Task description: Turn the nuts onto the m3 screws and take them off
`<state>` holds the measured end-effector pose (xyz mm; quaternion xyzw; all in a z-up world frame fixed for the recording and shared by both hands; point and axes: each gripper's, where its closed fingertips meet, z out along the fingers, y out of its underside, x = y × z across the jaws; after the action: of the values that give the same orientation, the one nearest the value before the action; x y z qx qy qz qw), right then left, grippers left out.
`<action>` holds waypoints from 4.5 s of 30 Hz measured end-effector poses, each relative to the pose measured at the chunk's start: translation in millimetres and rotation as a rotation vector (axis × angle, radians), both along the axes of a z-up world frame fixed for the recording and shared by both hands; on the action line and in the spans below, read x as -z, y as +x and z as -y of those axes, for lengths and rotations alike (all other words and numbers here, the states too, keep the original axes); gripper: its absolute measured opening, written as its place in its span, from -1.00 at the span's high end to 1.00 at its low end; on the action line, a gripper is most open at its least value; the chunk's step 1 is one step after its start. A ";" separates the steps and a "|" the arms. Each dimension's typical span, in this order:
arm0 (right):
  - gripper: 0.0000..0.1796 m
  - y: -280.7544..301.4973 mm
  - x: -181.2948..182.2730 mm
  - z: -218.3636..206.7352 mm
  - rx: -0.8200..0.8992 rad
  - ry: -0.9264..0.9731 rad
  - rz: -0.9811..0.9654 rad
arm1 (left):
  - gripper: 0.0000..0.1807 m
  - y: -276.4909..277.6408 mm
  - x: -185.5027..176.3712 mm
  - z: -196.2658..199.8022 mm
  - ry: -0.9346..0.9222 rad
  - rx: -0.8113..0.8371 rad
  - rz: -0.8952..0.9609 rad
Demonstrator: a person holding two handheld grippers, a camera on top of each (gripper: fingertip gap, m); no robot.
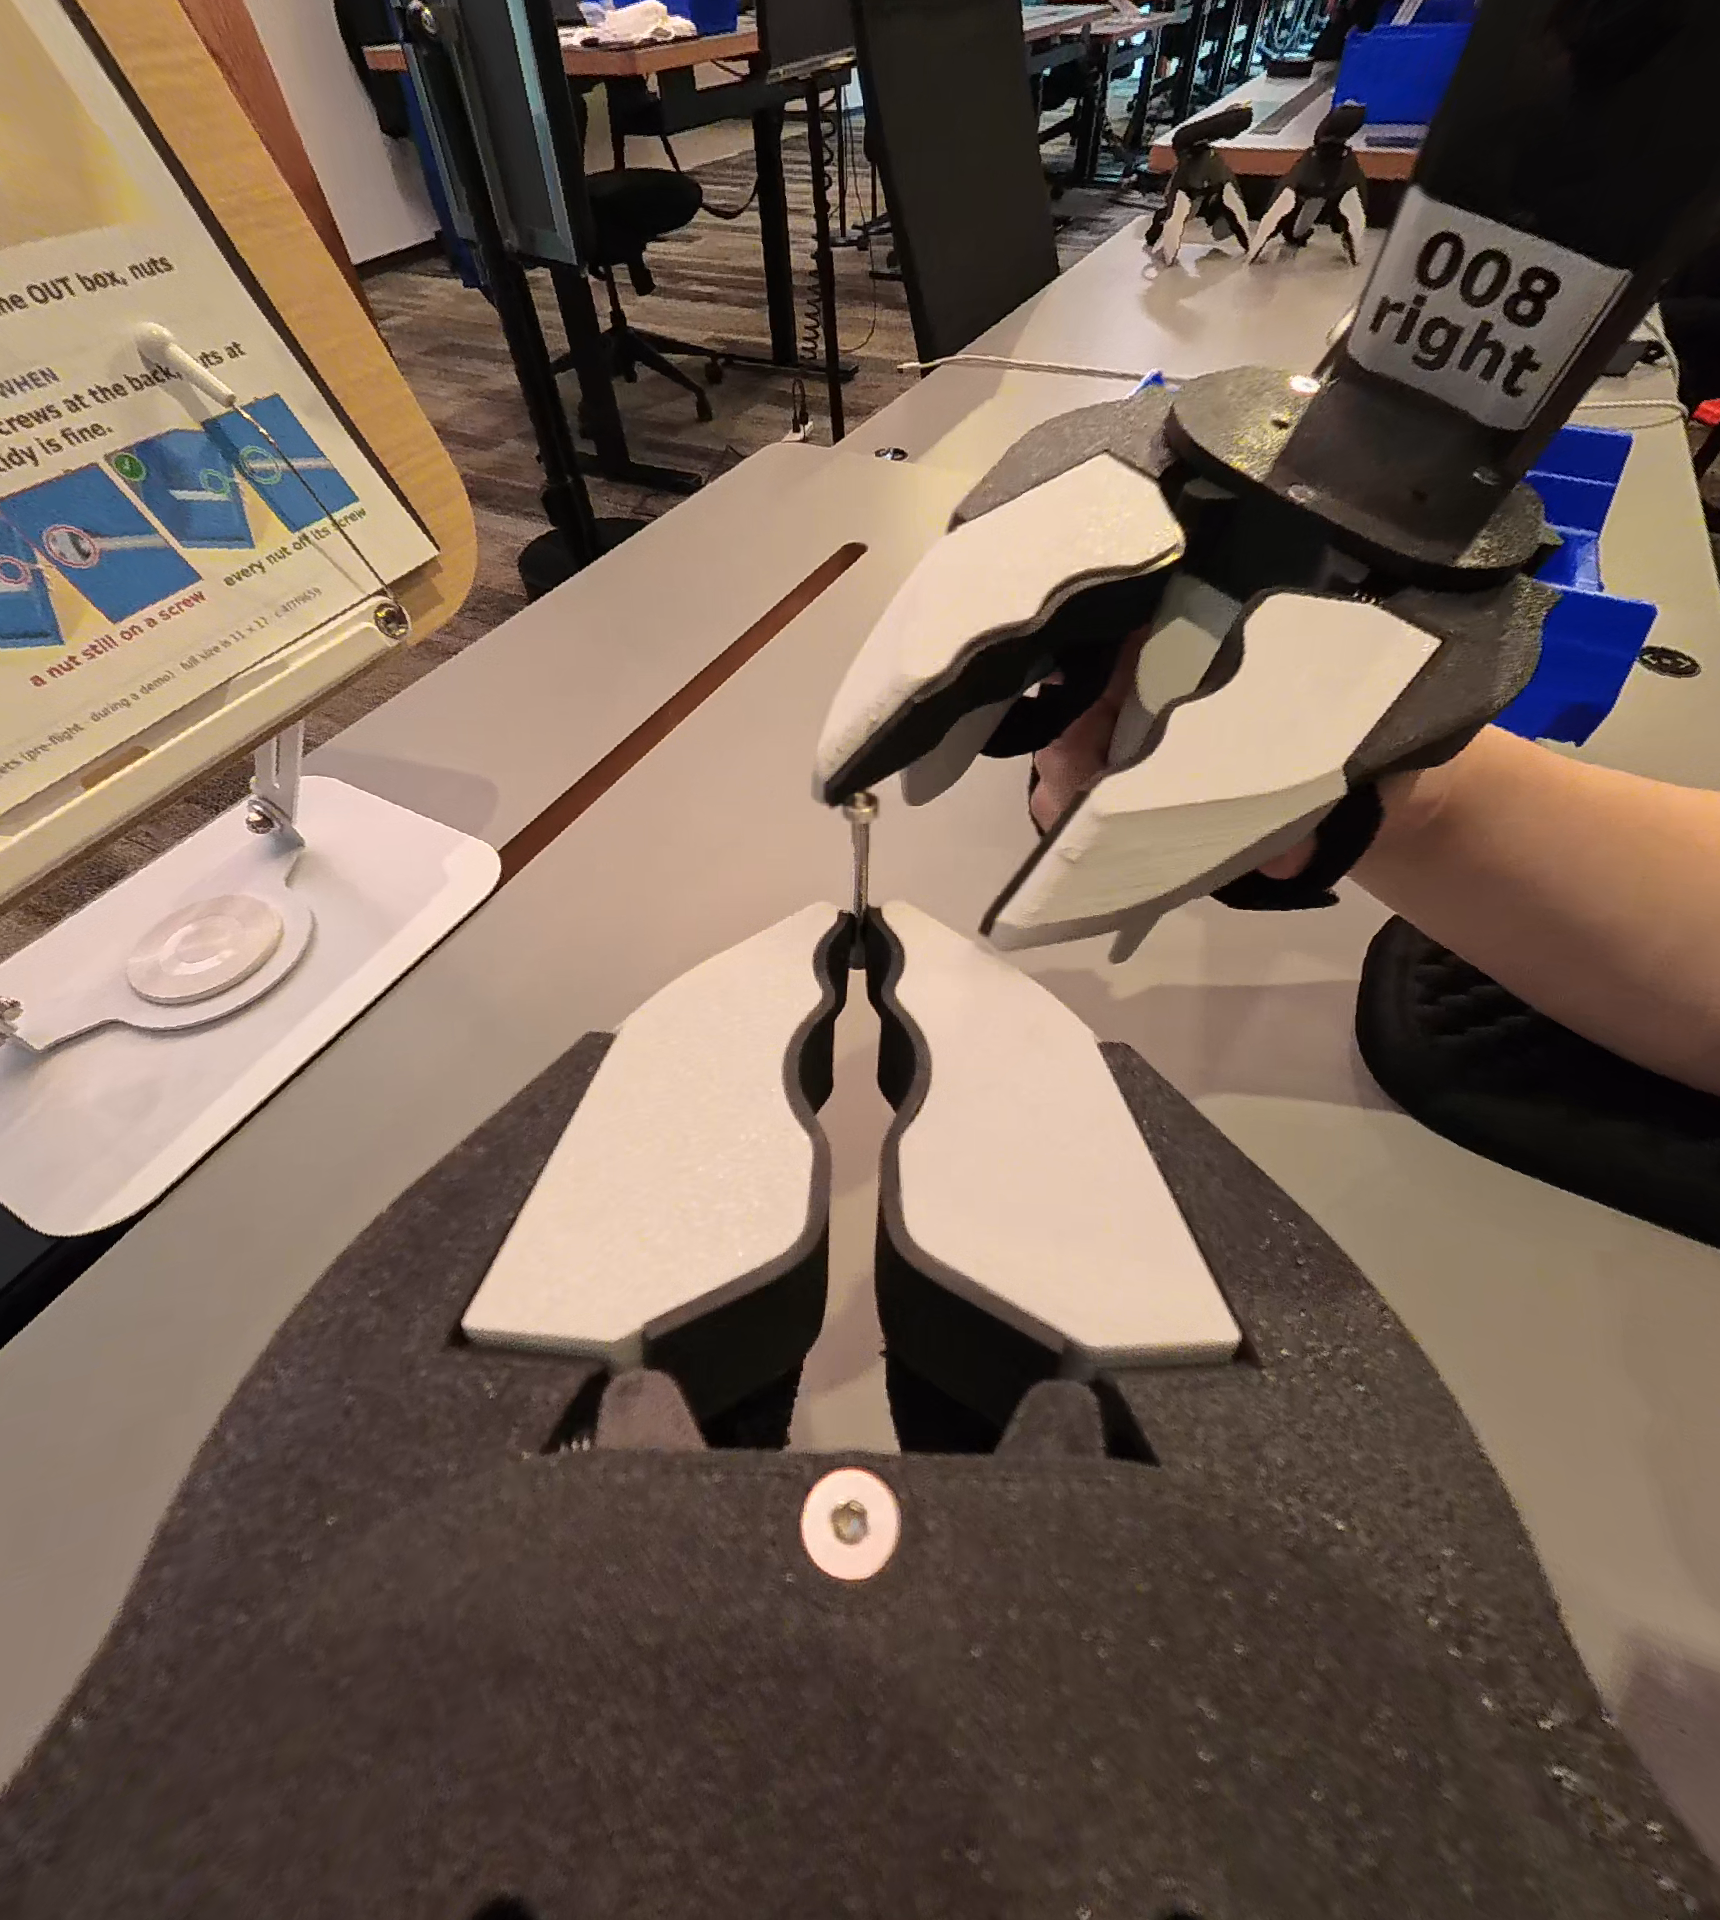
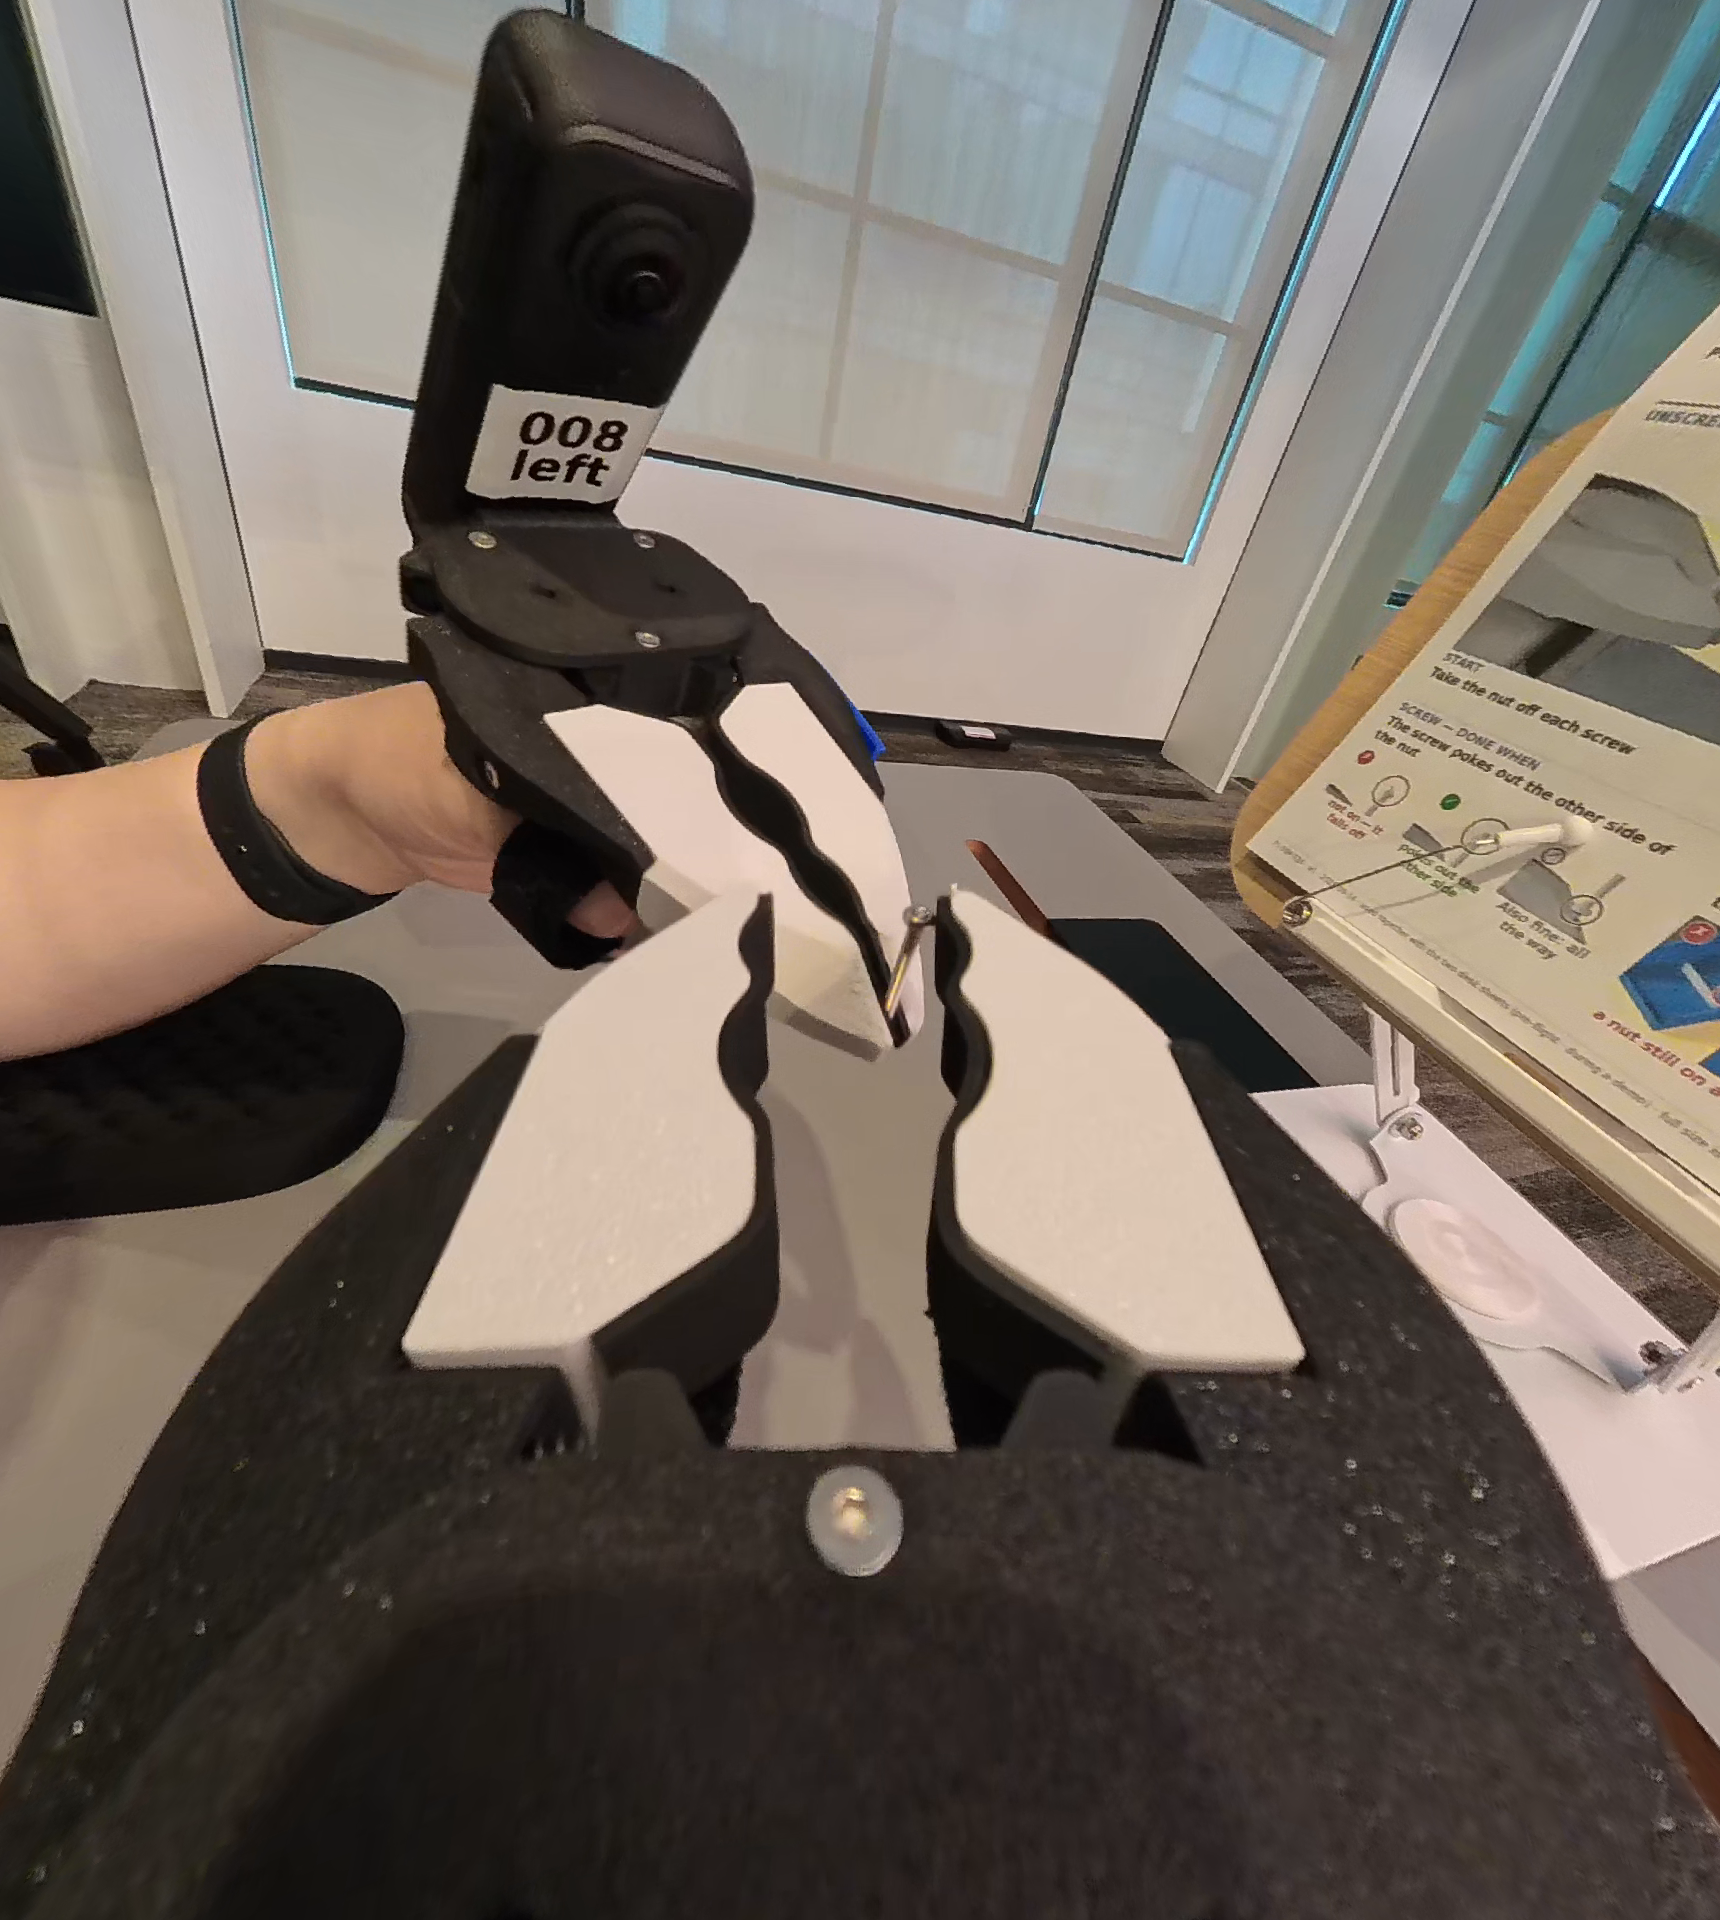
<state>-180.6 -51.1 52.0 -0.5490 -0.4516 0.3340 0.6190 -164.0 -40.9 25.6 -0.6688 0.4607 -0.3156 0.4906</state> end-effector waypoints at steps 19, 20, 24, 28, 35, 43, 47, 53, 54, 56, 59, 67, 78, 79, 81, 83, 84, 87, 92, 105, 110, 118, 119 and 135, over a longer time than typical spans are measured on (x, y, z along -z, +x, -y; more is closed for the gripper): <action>0.63 2.6 -2.8 -1.6 -0.012 -0.033 -0.039 | 0.98 -1.4 -2.6 -0.3 0.001 0.000 0.009; 0.63 0.8 -2.5 0.4 -0.019 -0.028 -0.030 | 0.98 -0.6 -2.3 0.1 0.003 0.000 0.007; 0.65 0.7 -0.6 3.0 -0.028 -0.026 0.000 | 0.98 -2.0 -1.7 -1.7 0.007 -0.010 0.001; 0.69 4.0 -7.1 3.4 -0.032 -0.040 -0.035 | 0.98 -3.2 -4.0 -1.9 -0.004 -0.009 0.019; 0.59 -1.0 1.8 4.8 -0.042 -0.036 0.014 | 0.98 -1.3 -2.1 -1.1 0.007 -0.009 0.002; 0.56 -1.2 0.1 2.7 -0.024 -0.017 -0.002 | 0.98 -0.5 -2.3 -0.2 0.003 -0.004 0.005; 0.61 0.0 1.7 5.5 -0.043 -0.023 0.016 | 0.98 -3.0 -2.5 -2.3 0.000 -0.014 0.007; 0.55 0.5 -1.5 2.5 -0.034 -0.034 -0.024 | 0.98 -0.6 -2.3 0.1 -0.005 0.000 0.009; 0.53 -0.7 -0.7 2.7 -0.030 -0.029 -0.015 | 0.98 -0.3 -2.2 0.2 -0.003 0.000 0.008; 0.56 -3.4 1.9 6.3 -0.053 -0.037 0.007 | 0.98 -0.7 -2.4 -0.3 0.000 -0.005 0.006; 0.63 0.0 1.8 7.0 -0.061 -0.036 0.012 | 0.98 -3.9 -3.6 -2.9 -0.001 -0.017 0.012; 0.59 -3.0 1.4 4.4 -0.040 -0.023 0.001 | 0.98 -0.8 -1.8 -0.9 -0.001 -0.006 0.005; 0.56 -1.6 -0.3 3.3 -0.046 -0.042 -0.015 | 0.98 -0.2 -2.6 0.4 -0.006 0.000 0.011; 0.59 -2.5 1.4 5.4 -0.060 -0.043 -0.003 | 0.98 -0.7 -2.6 0.1 -0.005 -0.002 0.010; 0.63 -0.3 1.9 4.9 -0.061 -0.049 0.003 | 0.98 -2.3 -2.7 -1.0 -0.006 -0.007 0.009; 0.76 1.8 0.9 7.1 -0.087 -0.060 -0.008 | 0.98 -3.1 -3.5 -1.5 -0.013 -0.008 0.019; 0.73 3.0 -0.1 3.9 -0.069 -0.065 -0.020 | 0.98 -2.5 -3.5 -0.5 -0.020 -0.001 0.022; 0.57 0.4 -0.8 0.9 -0.047 -0.055 -0.036 | 0.98 0.1 -2.2 1.8 -0.018 0.010 0.014; 0.64 0.8 2.2 5.8 -0.070 -0.048 0.012 | 0.98 -1.7 -1.9 -0.2 -0.014 -0.003 0.008; 0.73 2.9 4.3 11.5 -0.129 -0.085 0.026 | 0.98 -1.4 -4.0 1.0 -0.018 0.004 0.021; 0.51 0.1 3.1 5.4 -0.071 -0.049 0.021 | 0.98 2.1 -2.1 4.0 -0.023 0.021 0.013; 0.61 5.2 1.8 7.7 -0.086 -0.050 0.028 | 0.98 -0.5 -3.7 1.9 -0.030 0.012 0.025; 0.54 4.7 0.1 6.2 -0.074 -0.046 0.015 | 0.98 0.1 -3.5 2.6 -0.032 0.016 0.025; 0.46 -4.2 9.0 10.4 -0.072 -0.009 0.080 | 0.98 -0.1 -1.3 1.5 -0.025 0.009 0.010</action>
<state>-184.8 -61.5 43.0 -0.5481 -0.4940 0.3359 0.5854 -164.1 -42.4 26.9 -0.6711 0.4573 -0.3272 0.4832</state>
